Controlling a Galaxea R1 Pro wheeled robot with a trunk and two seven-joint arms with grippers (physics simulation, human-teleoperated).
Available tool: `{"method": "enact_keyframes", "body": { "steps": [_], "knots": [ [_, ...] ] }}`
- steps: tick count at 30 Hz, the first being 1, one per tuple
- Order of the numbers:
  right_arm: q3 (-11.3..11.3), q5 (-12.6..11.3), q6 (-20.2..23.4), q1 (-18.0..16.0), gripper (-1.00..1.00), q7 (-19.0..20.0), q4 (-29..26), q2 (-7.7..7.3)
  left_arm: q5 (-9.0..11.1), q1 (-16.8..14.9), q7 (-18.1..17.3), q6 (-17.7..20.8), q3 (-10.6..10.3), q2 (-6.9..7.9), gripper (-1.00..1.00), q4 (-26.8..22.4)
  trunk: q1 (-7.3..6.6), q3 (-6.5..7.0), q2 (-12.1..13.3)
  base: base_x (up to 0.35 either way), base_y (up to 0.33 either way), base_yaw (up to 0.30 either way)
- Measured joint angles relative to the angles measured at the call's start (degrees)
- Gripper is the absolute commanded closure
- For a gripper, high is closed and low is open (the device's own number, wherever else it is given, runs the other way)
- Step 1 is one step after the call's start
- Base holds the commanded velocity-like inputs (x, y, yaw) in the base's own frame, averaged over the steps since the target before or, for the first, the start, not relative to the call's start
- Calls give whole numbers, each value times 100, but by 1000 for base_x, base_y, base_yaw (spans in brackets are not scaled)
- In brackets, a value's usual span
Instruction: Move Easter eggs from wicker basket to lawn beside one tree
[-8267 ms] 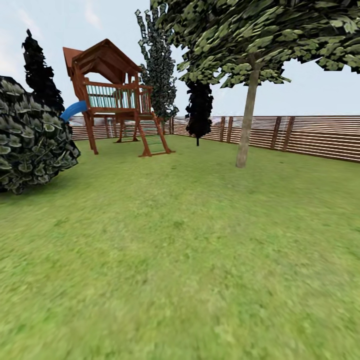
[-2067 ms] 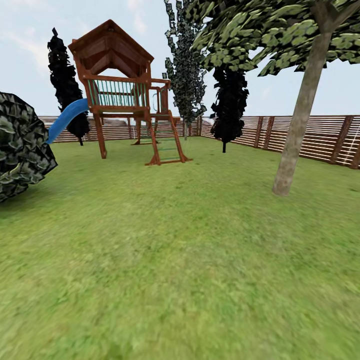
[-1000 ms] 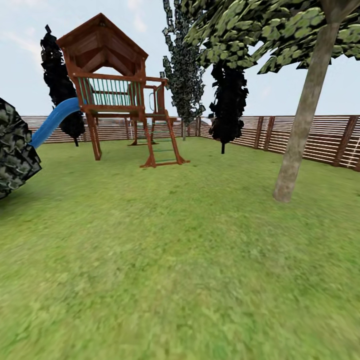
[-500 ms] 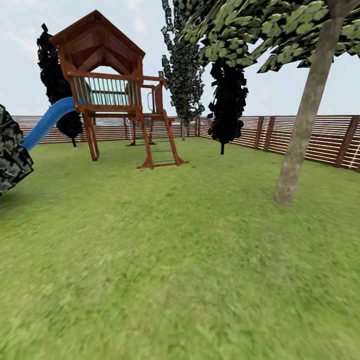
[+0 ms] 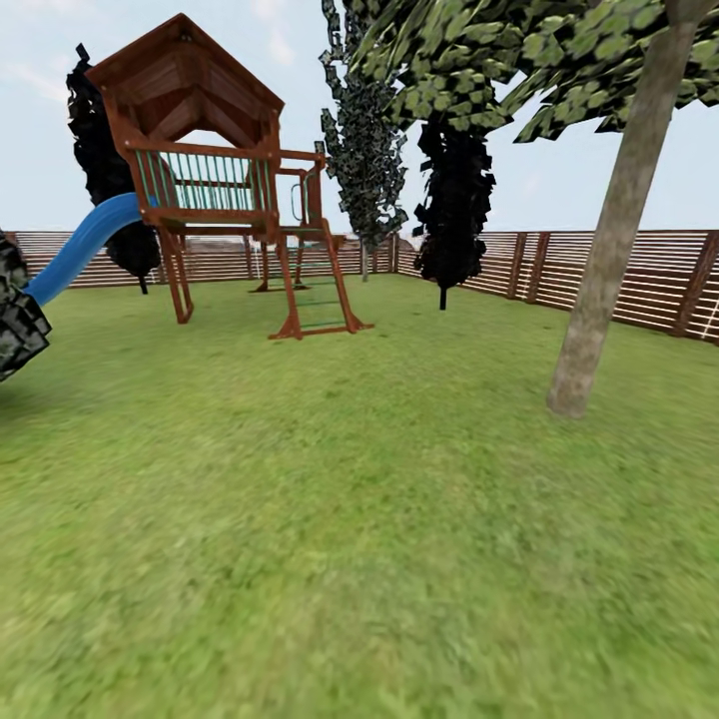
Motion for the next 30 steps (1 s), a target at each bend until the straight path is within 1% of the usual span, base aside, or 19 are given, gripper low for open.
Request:
{"method": "enact_keyframes", "body": {
  "steps": [25,30],
  "knots": [
    [7,0,-9,0,-100,7,-1,-6,1,0,0,0,0,0,-100,0,0,0,0,294,-149,0],
    [1,-9,-6,0,-100,4,0,0,4,1,0,0,0,0,-100,0,0,0,0,294,-149,158]
  ]
}}
